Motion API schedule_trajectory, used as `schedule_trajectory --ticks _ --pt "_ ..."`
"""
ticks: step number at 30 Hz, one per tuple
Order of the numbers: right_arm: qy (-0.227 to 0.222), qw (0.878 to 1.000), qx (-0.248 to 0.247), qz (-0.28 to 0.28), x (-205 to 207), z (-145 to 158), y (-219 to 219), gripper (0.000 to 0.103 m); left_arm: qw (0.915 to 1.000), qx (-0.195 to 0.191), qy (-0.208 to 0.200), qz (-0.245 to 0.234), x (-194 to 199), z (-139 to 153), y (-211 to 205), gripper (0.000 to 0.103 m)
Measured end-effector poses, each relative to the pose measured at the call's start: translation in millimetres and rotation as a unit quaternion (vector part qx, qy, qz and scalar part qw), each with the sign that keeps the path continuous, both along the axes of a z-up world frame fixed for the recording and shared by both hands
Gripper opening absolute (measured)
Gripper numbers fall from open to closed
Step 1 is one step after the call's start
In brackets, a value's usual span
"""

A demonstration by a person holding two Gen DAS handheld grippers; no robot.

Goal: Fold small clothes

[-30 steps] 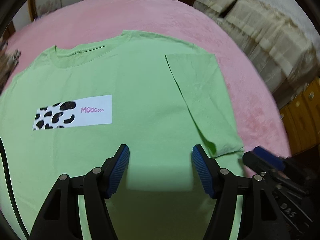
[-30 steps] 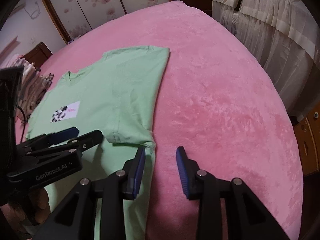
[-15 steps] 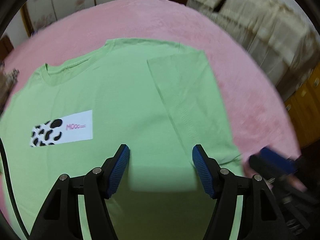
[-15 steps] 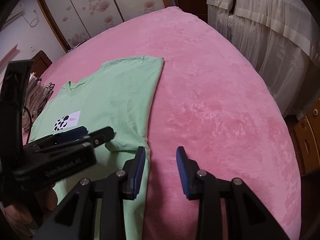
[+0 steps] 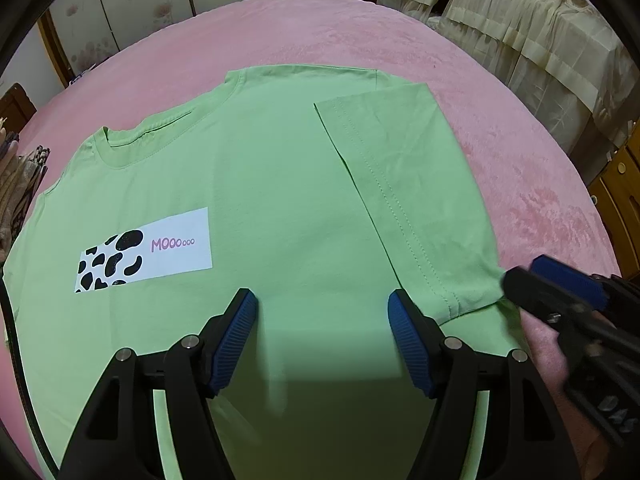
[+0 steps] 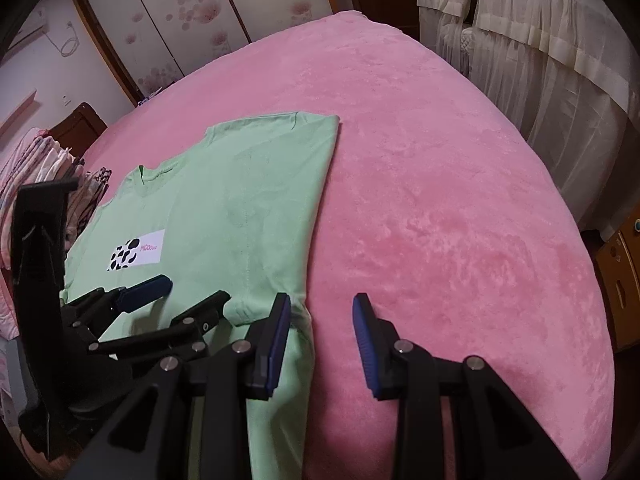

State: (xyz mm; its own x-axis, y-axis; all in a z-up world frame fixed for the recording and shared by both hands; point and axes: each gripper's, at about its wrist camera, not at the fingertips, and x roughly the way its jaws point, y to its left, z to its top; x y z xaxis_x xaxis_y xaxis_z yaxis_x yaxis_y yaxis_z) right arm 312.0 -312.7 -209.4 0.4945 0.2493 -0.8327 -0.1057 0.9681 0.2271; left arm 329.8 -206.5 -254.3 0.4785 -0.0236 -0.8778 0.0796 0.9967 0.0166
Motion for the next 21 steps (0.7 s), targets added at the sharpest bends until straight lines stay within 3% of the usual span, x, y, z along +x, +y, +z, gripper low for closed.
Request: schedule_trajectory --ticks 3,9,15,21 --pt "0.015 0.999 -0.027 0.004 4 -8 5 0.033 1.0 -0.003 0.003 -0.003 0 0 3 0.068" --pt "0.008 1.0 -0.014 0.012 0 8 0 0.033 0.9988 -0.029 0.029 -0.026 6 15 15 0.072" --pt "-0.019 1.0 -0.017 0.017 9 37 -2 0.032 0.9976 -0.068 0.005 -0.01 31 46 46 0.072" --pt "-0.043 0.999 -0.004 0.022 53 60 -1 0.032 0.9939 -0.108 -0.014 0.018 73 60 64 0.072"
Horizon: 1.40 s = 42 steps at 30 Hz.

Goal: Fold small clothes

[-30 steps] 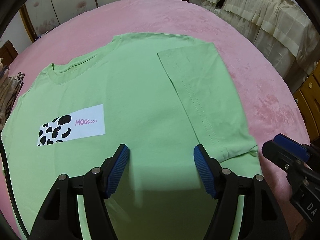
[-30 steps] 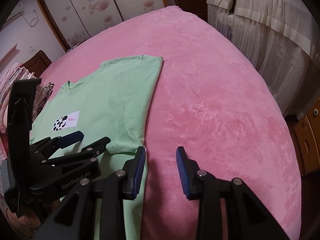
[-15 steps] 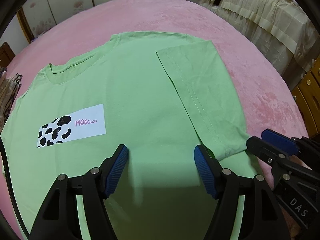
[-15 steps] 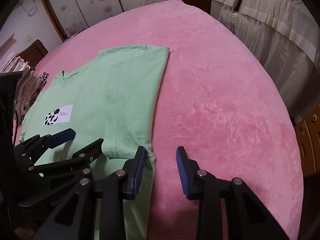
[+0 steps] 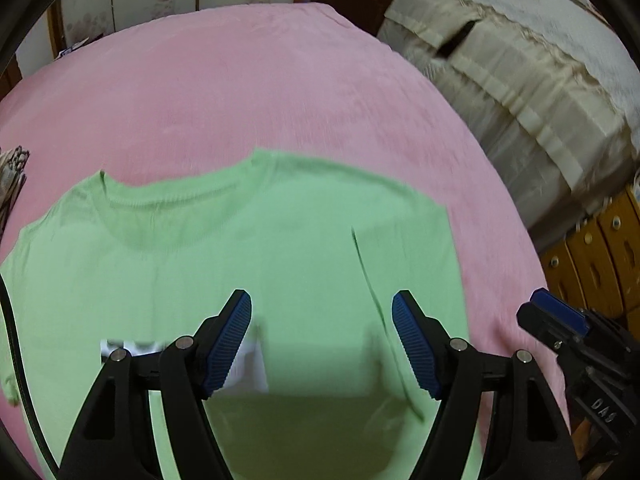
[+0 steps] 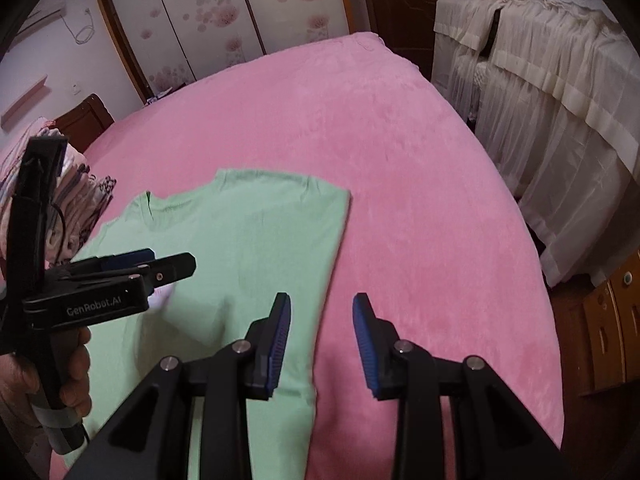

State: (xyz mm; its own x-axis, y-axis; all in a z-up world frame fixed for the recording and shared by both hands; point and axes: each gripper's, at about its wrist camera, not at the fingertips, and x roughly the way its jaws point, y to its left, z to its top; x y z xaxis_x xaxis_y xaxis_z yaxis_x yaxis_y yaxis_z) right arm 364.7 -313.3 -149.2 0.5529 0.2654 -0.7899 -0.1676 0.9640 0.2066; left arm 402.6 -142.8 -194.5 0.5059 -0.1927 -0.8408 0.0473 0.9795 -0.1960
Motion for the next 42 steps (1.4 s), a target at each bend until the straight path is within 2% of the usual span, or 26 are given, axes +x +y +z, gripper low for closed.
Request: schedule_trajectory --ticks 4,9,15,17,21,22,24,31,37,42 --pt "-0.007 1.0 0.01 -0.012 39 3 -1 0.032 0.9999 0.012 0.001 0.008 29 -12 -5 0.071" --pt "0.021 0.999 0.021 -0.016 85 -18 0 0.029 0.9991 0.023 0.027 0.021 55 -42 -16 0.07" --pt "0.056 0.998 -0.026 -0.009 109 -56 11 0.028 0.9967 0.076 0.013 0.025 64 -56 -31 0.07" --pt "0.064 0.996 -0.054 -0.021 117 -67 11 0.022 0.9952 0.092 0.01 0.031 67 -60 -33 0.071" --pt "0.062 0.995 -0.056 -0.044 121 -73 1 0.016 0.9942 0.1 0.011 0.037 70 -62 -35 0.072" --pt "0.061 0.994 -0.068 -0.052 122 -74 0 0.009 0.9938 0.105 0.008 0.035 69 -63 -36 0.073" --pt "0.067 0.994 -0.065 -0.059 124 -77 -4 0.006 0.9933 0.111 0.004 0.033 67 -64 -37 0.073" --pt "0.054 0.996 -0.035 -0.064 111 -57 -11 0.007 0.9943 0.1 0.003 0.036 62 -53 -30 0.073" --pt "0.04 0.997 -0.022 -0.056 85 -26 -6 0.007 0.9962 0.076 -0.004 0.043 48 -27 -17 0.073" --pt "0.029 0.998 -0.017 -0.052 58 -1 0 0.007 0.9958 0.083 -0.023 0.032 26 -1 -10 0.073"
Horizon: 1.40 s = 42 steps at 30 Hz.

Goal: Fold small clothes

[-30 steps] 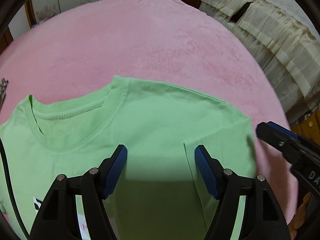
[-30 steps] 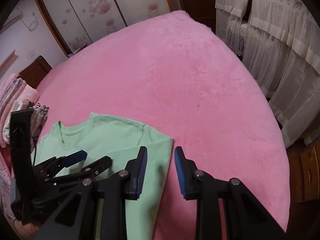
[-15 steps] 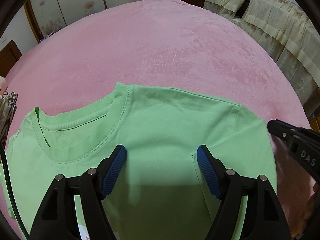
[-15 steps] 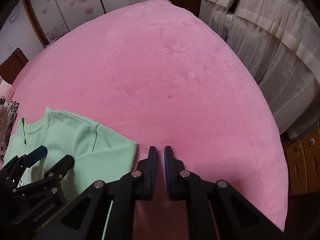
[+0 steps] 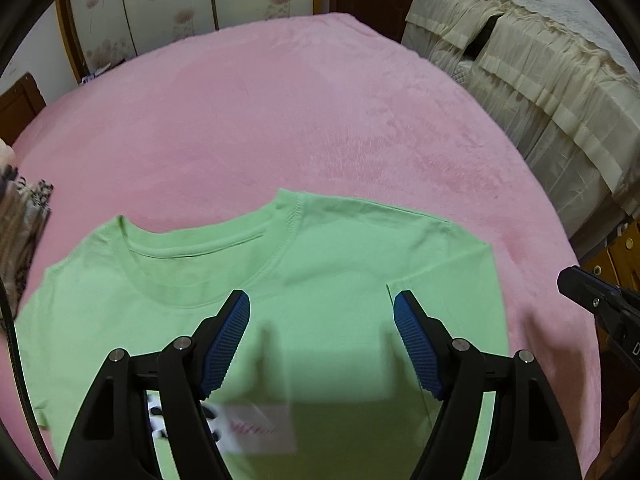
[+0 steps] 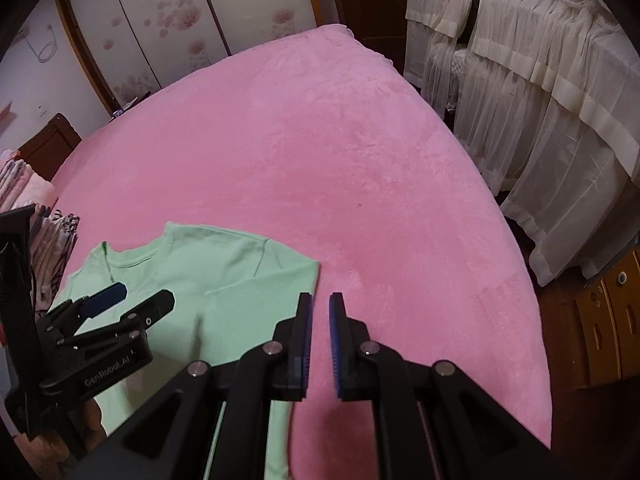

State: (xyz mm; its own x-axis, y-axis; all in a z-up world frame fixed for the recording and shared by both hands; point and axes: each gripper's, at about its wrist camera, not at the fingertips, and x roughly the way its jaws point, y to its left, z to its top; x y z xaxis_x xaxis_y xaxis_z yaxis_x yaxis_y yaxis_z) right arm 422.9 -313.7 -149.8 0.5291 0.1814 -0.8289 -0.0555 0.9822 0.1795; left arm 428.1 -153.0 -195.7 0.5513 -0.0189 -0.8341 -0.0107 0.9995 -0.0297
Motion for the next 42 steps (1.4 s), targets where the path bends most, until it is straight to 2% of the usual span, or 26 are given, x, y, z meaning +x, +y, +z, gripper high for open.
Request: schedule_trajectory --ticks 4,13,18,22,26,31,34,42 --pt "0.0 1.0 0.012 0.001 -20 16 4 0.01 0.9999 -0.009 -0.011 -0.003 -22 24 6 0.074" --pt "-0.014 1.0 0.028 0.003 -68 48 13 0.01 0.9989 -0.017 -0.038 -0.022 -85 72 18 0.077" --pt "-0.023 0.999 0.032 0.008 -94 65 20 0.01 0.9977 -0.03 -0.049 -0.036 -118 90 24 0.077" --pt "-0.032 0.999 0.034 0.014 -113 77 29 0.01 0.9964 -0.058 -0.043 -0.046 -141 100 33 0.077" --pt "-0.044 0.998 0.04 0.026 -132 91 45 0.01 0.9958 -0.06 -0.054 -0.043 -166 113 46 0.077" --pt "-0.059 0.996 0.049 0.041 -154 107 64 0.01 0.9956 -0.05 -0.074 -0.031 -195 132 66 0.078" --pt "-0.068 0.995 0.044 0.054 -167 115 82 0.01 0.9952 -0.033 -0.092 -0.012 -215 143 81 0.087" --pt "-0.082 0.992 0.047 0.084 -188 130 133 0.01 0.9963 -0.024 -0.083 0.002 -249 152 126 0.088"
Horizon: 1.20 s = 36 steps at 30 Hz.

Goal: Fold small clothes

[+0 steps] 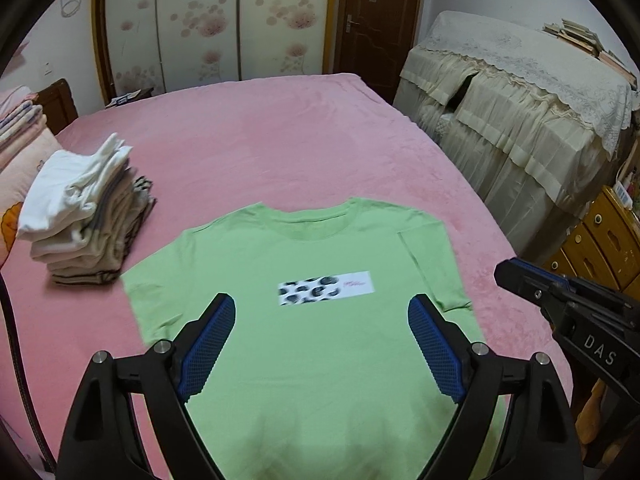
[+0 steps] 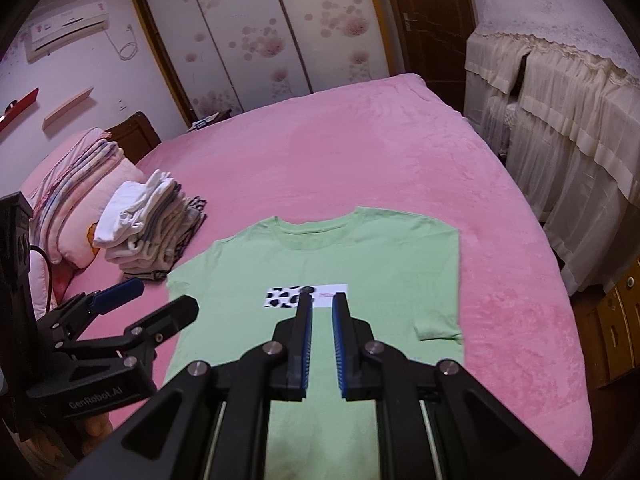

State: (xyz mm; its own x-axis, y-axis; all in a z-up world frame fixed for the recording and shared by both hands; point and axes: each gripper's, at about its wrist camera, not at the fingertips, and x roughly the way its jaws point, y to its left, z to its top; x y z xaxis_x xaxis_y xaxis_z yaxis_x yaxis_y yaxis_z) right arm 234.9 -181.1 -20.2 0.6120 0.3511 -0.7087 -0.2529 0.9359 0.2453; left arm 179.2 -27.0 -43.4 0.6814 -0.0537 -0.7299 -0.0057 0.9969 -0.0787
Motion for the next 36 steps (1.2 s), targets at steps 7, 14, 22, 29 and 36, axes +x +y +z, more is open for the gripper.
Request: schedule_trajectory --ticks 7,14,22,29,36 --pt "-0.004 0.999 -0.002 0.035 -8 2 55 0.01 0.9995 0.012 -0.006 0.029 -21 -2 56 0.088" --pt "-0.002 0.998 0.01 0.062 -8 -5 116 0.01 0.9981 0.006 0.003 0.061 -26 -14 125 0.088" --pt "-0.001 0.999 -0.013 0.052 5 -30 168 0.01 0.9956 -0.005 0.019 0.092 -19 -52 200 0.088" --pt "0.0 0.999 -0.029 0.043 13 -62 205 0.01 0.9923 -0.01 0.034 0.119 -11 -100 261 0.088" --pt "-0.011 0.999 -0.03 0.039 17 -85 233 0.01 0.9896 -0.078 0.051 0.11 0 -147 295 0.087"
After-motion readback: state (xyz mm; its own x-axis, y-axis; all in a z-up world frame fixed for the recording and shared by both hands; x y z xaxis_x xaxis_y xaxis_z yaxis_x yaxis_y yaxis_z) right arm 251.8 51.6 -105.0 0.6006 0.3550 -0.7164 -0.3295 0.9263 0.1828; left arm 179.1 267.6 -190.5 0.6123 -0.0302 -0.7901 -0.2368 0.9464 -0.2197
